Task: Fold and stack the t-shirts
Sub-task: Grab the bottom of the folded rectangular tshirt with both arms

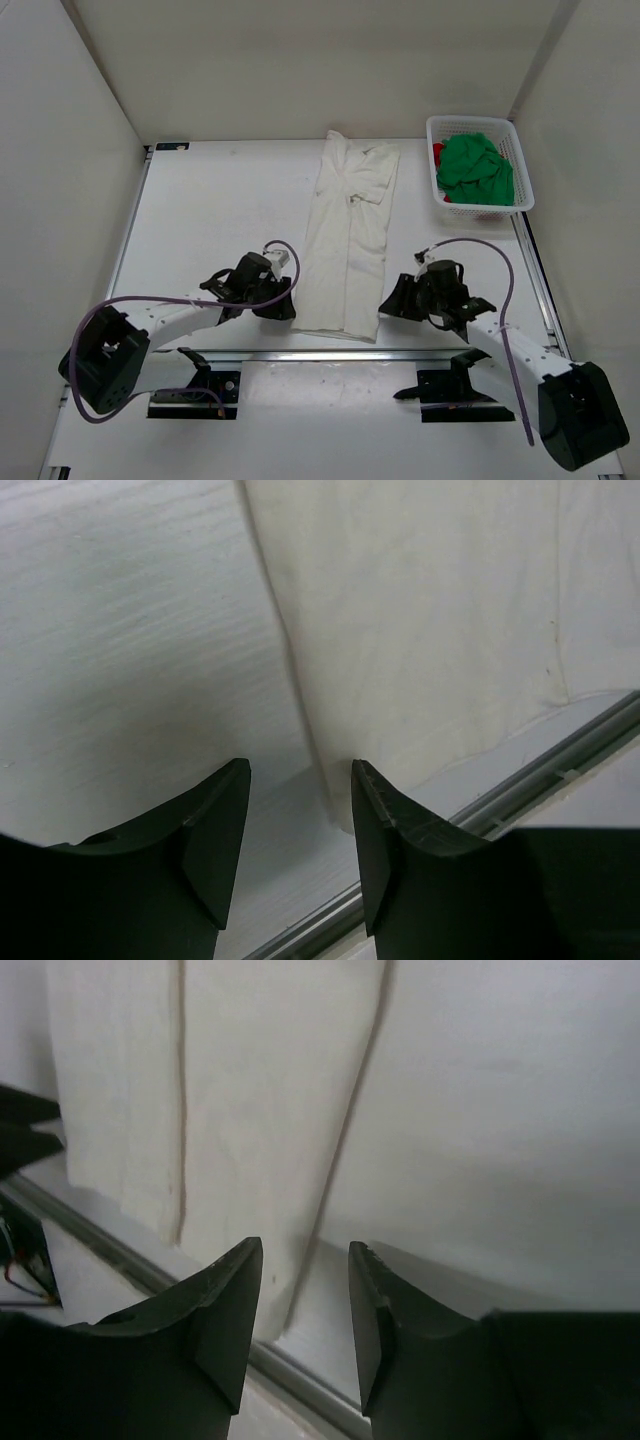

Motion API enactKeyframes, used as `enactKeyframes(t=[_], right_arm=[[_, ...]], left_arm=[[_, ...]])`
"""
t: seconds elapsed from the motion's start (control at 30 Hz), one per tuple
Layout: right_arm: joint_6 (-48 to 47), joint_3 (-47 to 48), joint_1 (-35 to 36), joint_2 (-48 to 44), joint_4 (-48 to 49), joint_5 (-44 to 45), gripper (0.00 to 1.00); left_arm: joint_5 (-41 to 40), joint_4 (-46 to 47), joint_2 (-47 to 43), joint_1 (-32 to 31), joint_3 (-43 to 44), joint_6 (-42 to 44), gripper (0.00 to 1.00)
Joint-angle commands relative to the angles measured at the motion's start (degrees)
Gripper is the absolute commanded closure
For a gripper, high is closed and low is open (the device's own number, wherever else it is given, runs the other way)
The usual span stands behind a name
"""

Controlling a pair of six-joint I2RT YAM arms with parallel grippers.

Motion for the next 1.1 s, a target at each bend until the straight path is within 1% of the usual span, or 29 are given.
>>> enactKeyframes(t=[0.0, 0.07, 0.13, 0.2, 0.27, 0.3, 0.33, 0.37, 0.4, 0.43, 0.47, 0.53, 0.57, 0.6, 0.63, 0.67, 0.7, 0.77, 0.83, 0.9, 0.93, 0.97, 1.03, 1.07], right_arm=[[5.78, -2.86, 6.86, -3.58, -5.24, 2.56, 0.61], [7.89, -2.87, 10.72, -3.50, -5.94, 2.92, 0.62], [9.21, -3.48, 12.31, -2.89, -6.20, 3.71, 0.61], [10.62, -4.53, 13.20, -2.97, -4.45, 2.49, 0.61], [12.11, -4.97, 14.43, -2.54, -2.52, 1.78, 0.64], [12.90, -5.06, 15.13, -2.19, -1.64, 1.78, 0.71], [13.43, -5.24, 16.36, -1.75, -1.46, 1.69, 0.74], [14.22, -5.59, 16.72, -1.13, -1.46, 2.39, 0.79], [14.49, -5.50, 17.42, -0.87, -1.63, 2.57, 0.81], [14.75, -6.02, 17.68, -1.21, -1.20, 3.01, 0.89], [15.28, -6.47, 17.95, -1.22, -0.58, 2.31, 0.95], [15.98, -6.74, 18.21, -1.30, -0.31, 2.56, 1.00], [15.64, -6.39, 18.56, -1.65, -0.57, 3.01, 1.00], [16.33, -5.86, 19.78, -2.96, -1.71, 3.53, 1.00], [17.21, -5.33, 21.62, -3.50, -2.85, 4.06, 1.00], [18.52, -5.07, 22.34, -4.89, -4.17, 4.15, 1.00], [19.41, -4.98, 24.96, -6.99, -5.40, 4.41, 1.00], [23.87, -4.63, 30.05, -10.51, -10.66, 6.60, 1.00], [26.35, -4.80, 32.53, -15.69, -13.65, 6.96, 1.00], [26.89, -3.67, 31.67, -18.60, -15.07, 6.18, 1.00], [26.19, -3.48, 31.14, -19.23, -15.95, 5.83, 1.00], [23.75, -1.22, 28.52, -19.41, -16.83, 5.65, 0.99], [16.47, 1.78, 22.90, -17.14, -17.36, 4.60, 1.00], [14.16, 3.97, 18.26, -16.08, -16.58, 2.85, 1.00]], left_arm=[[3.47, -3.04, -0.10, -1.44, -2.24, 0.33, 0.44], [3.21, -4.26, 0.95, -2.76, -1.54, 0.34, 0.45], [3.65, -4.53, 1.22, -3.81, -1.45, 0.16, 0.44], [4.61, -3.31, 1.30, -4.25, -2.15, -0.37, 0.44], [5.32, -3.30, 1.30, -4.60, -2.15, -0.37, 0.44], [5.41, -3.48, 1.13, -4.69, -2.33, -0.28, 0.46], [5.67, -3.13, 1.39, -4.69, -2.42, -0.28, 0.50], [6.37, -2.69, 1.48, -4.87, -2.77, -0.71, 0.52], [6.55, -2.43, 1.39, -4.43, -3.29, -0.81, 0.58], [6.81, -1.99, 1.57, -4.60, -2.86, -0.89, 0.66], [6.90, -1.90, 1.48, -4.78, -2.95, -0.81, 0.69], [6.47, -1.45, 1.22, -5.22, -2.95, -1.07, 0.81], [6.64, -1.72, 1.04, -5.39, -2.60, -1.16, 0.88], [6.81, -2.42, 0.78, -5.48, -2.59, -0.81, 0.91], [6.99, -3.21, -0.18, -6.18, -2.59, -1.15, 0.97], [7.16, -3.82, -1.41, -6.36, -2.77, -1.33, 1.00], [6.99, -5.57, -2.29, -6.97, -3.03, -1.16, 1.00], [6.38, -11.27, -6.93, -8.20, -3.21, -2.04, 1.00], [6.64, -15.49, -10.55, -7.86, -1.64, -1.86, 1.00], [7.17, -20.15, -14.32, -6.90, 0.55, -2.12, 1.00], [7.34, -20.44, -14.69, -5.93, 2.66, -1.86, 1.00], [7.17, -21.14, -14.60, -5.05, 3.55, -1.69, 1.00], [7.60, -20.80, -13.12, -4.87, 8.28, -1.34, 1.00], [6.30, -20.18, -11.54, -4.78, 10.04, -1.16, 1.00]])
